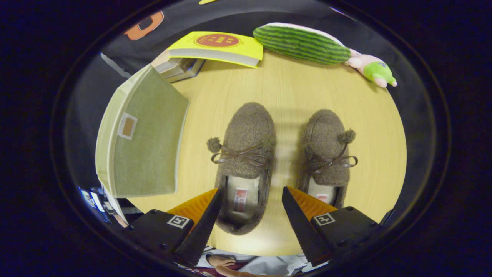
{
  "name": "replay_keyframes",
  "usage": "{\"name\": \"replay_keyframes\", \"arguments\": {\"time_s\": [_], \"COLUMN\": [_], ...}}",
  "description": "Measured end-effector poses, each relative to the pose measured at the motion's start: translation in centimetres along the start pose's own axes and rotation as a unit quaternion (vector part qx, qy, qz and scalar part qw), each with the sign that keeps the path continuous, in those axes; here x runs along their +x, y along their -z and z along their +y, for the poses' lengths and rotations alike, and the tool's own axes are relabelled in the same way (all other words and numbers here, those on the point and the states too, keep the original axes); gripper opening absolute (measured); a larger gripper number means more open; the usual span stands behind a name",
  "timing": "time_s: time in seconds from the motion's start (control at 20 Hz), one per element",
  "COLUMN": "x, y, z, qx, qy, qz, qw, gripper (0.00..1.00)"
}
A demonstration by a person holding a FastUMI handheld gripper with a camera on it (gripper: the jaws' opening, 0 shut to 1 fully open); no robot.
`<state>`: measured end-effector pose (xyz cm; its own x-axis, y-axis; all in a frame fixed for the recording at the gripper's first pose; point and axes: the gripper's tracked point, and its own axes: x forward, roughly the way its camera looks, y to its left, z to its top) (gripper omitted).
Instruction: Open the storage box then place both shoes into the box .Put the left shoe in first, then the right shoe, with the right side of both shoes facing outward in a uniform manner.
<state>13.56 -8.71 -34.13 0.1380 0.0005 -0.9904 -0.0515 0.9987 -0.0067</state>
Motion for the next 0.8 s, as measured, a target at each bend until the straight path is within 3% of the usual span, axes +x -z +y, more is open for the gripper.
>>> {"name": "replay_keyframes", "arguments": {"time_s": [0.15,0.3,0.4,0.55,0.65,0.8], "x": [1.0,2.0,2.7,3.5,3.3,2.8], "y": [-0.5,-1.7,-1.4,-1.3,-1.2,-1.0], "z": [-0.7,-1.4,-2.3,-1.5,-1.4,-1.1], "qx": [0.002,-0.004,-0.009,0.052,0.054,0.065], "qy": [0.020,0.047,0.066,0.036,0.032,0.031], "qz": [0.000,-0.017,-0.003,0.012,0.014,0.013], "qw": [1.000,0.999,0.998,0.998,0.998,0.997], "gripper": [1.00,0.92,0.61,0.22,0.08,0.07]}}
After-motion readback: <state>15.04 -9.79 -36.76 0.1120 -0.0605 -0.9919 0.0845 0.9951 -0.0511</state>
